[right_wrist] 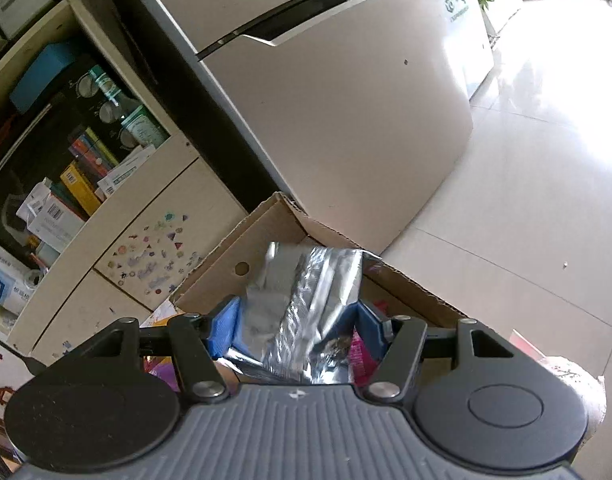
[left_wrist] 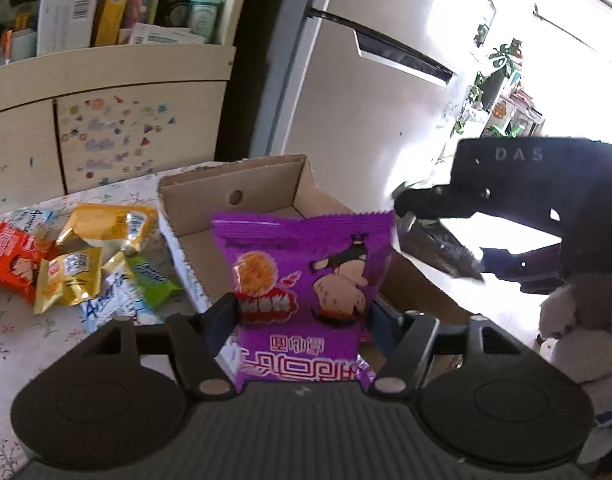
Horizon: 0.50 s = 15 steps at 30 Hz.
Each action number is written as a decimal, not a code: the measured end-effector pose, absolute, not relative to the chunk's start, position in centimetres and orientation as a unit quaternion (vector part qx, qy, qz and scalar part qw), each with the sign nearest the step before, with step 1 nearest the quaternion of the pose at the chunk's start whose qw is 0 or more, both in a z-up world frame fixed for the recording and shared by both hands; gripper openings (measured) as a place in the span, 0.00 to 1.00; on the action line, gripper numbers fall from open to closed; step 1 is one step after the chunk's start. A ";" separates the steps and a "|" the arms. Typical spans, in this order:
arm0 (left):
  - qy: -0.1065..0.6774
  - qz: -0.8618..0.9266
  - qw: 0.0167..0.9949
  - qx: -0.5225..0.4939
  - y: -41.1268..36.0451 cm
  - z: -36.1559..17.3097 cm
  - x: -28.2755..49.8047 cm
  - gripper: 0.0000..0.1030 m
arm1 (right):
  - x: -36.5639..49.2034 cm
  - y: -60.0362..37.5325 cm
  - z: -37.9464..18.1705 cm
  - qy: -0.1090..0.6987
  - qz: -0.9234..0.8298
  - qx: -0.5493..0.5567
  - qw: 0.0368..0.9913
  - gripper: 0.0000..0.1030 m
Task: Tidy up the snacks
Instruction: 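Open both tools over the cardboard box to drop the purple and silver bags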
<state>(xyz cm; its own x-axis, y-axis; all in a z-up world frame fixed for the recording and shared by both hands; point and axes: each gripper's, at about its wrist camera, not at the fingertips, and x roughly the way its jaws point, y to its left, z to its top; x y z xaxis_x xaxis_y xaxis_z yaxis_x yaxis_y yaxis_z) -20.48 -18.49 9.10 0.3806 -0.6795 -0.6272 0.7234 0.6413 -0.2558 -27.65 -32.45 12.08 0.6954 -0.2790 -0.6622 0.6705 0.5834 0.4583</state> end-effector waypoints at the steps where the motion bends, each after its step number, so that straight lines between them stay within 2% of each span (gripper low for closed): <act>1: 0.363 -0.424 0.829 0.033 -18.7 9.0 -20.7 0.75 | -27.9 -32.5 12.1 0.269 -0.284 0.362 0.846 0.68; 5: 0.357 -0.429 0.828 0.042 -18.7 9.3 -21.2 0.84 | -28.2 -32.5 12.3 0.265 -0.286 0.358 0.848 0.73; 15: 0.379 -0.393 0.836 0.058 -13.7 9.5 -18.7 0.89 | -26.6 -31.2 12.4 0.278 -0.227 0.343 0.868 0.81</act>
